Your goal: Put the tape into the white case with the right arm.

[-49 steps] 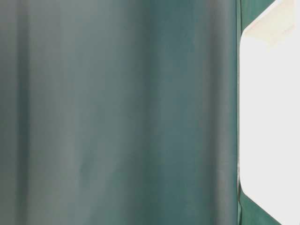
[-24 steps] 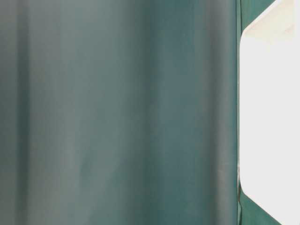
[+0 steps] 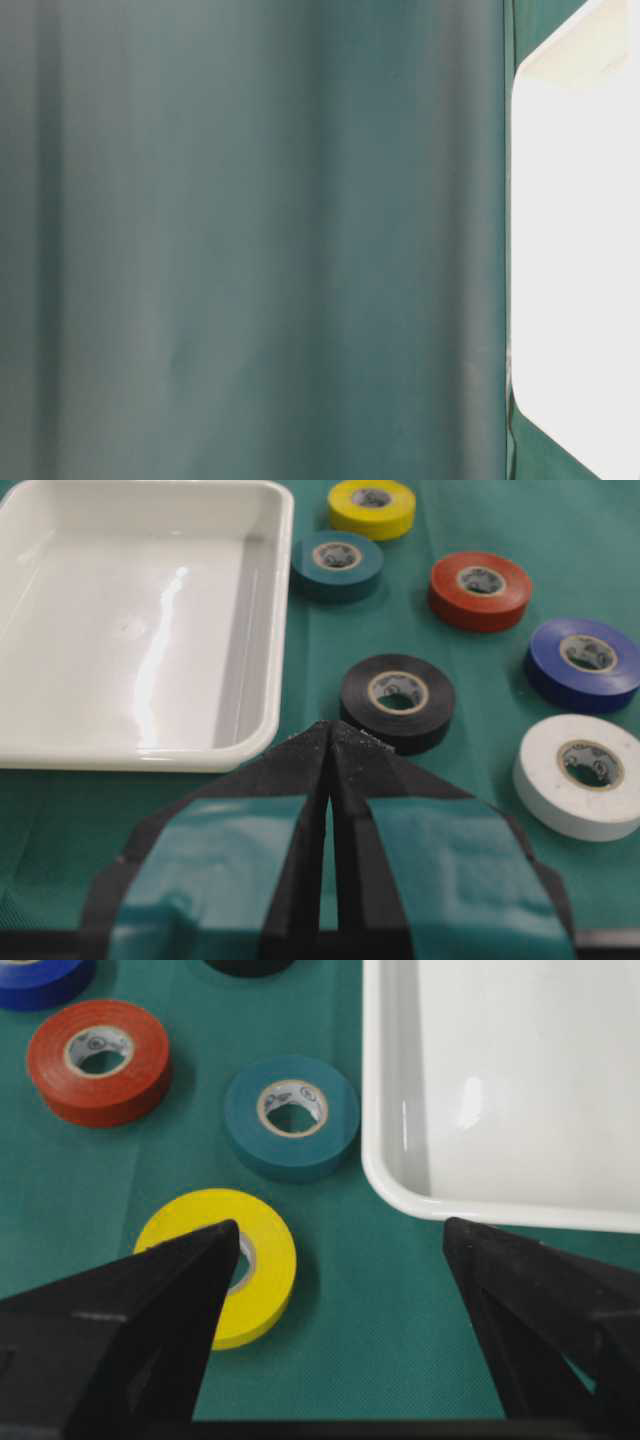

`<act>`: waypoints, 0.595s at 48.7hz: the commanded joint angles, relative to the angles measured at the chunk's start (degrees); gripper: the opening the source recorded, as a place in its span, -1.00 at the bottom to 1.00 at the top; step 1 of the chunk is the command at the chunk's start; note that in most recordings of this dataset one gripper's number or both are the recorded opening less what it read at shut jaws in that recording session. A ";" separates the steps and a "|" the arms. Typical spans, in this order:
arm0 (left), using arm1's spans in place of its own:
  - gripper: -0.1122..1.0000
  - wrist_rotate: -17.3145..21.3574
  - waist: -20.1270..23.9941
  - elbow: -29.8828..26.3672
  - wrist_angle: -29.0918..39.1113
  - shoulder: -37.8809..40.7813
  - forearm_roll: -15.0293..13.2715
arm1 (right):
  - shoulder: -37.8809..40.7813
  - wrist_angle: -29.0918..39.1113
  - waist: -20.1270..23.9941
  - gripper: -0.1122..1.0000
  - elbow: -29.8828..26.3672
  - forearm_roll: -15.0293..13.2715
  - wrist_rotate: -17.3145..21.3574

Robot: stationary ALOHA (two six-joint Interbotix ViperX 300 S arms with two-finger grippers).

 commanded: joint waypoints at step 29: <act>-0.79 0.00 -0.09 -0.70 1.14 0.35 -0.09 | 0.62 -0.53 4.04 0.77 -1.23 -2.02 -0.18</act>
